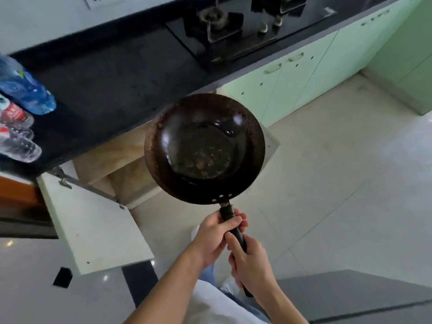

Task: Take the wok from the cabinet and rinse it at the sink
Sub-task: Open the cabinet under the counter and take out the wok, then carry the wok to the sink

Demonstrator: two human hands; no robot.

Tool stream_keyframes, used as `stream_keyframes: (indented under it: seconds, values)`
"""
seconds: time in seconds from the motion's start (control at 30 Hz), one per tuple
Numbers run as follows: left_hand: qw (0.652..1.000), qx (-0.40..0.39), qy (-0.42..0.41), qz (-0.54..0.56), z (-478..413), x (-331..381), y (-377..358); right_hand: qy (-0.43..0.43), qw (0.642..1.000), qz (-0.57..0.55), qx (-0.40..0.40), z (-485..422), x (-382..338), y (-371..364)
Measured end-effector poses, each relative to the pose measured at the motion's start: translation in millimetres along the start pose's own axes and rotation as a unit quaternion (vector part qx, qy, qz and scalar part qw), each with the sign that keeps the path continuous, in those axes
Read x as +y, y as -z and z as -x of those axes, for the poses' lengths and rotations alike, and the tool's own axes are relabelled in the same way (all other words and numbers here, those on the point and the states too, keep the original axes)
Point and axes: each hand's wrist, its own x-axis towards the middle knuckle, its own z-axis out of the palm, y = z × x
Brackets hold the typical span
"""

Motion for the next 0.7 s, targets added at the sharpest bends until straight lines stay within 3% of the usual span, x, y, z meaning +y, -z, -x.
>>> stream_keyframes:
  seconds: [0.37,0.7]
  values:
    - [0.987,-0.092,-0.016,-0.127,-20,118,-65,0.033,0.983,-0.168,0.063,-21,-104,14]
    - [0.963,-0.195,0.041,-0.182,-96,186,-110,0.042,0.961,-0.211,0.175,-74,-166,32]
